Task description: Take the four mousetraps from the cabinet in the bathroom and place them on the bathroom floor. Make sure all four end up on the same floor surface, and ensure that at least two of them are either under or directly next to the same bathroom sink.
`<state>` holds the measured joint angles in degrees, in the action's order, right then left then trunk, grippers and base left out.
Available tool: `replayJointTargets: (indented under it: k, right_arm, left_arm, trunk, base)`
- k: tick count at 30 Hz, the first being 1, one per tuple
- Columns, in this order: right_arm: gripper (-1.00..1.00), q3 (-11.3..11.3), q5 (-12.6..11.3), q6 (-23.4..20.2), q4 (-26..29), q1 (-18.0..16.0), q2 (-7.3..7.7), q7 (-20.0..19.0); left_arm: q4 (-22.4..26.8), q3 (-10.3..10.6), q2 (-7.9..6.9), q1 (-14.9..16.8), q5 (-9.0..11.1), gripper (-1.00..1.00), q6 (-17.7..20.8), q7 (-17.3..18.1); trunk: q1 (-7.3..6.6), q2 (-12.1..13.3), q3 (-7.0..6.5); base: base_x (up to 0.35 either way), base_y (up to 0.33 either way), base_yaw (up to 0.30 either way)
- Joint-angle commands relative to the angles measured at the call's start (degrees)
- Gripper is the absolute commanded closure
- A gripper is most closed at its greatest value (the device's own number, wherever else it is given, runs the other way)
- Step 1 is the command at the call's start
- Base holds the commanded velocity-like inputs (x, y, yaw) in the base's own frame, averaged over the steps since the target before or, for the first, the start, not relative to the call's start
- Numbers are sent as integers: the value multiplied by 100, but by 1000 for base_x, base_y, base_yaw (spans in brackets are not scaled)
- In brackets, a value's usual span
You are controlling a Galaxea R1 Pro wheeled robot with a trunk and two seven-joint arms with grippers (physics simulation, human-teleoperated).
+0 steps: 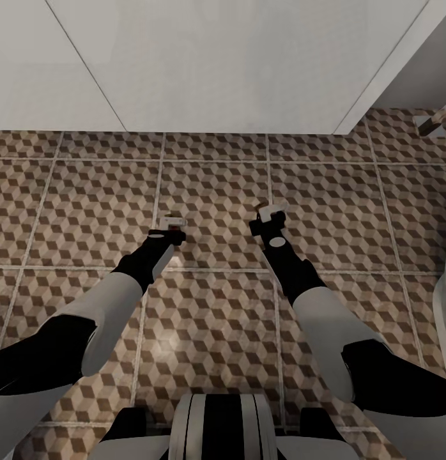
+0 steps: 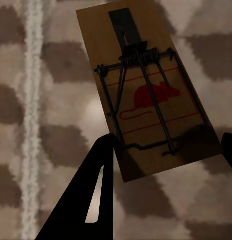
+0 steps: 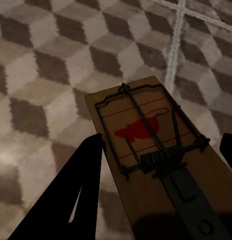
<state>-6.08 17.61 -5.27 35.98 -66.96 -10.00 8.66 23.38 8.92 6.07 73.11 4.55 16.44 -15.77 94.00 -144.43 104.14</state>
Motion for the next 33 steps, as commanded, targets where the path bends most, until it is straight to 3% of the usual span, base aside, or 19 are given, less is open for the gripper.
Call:
replayJointTargets:
  k: [1,33]
  right_arm:
    - [100,-16,58,-55,13,-1,0,39]
    - [100,-7,58,-32,27,-1,0,38]
  left_arm:
    - [9,49,-6,1,37,100,35,-49]
    - [43,49,0,2,40,100,42,-67]
  trunk:
    - [-1,-1,3]
    - [-1,-1,3]
  base:
    - [0,0,0]
    - [0,0,0]
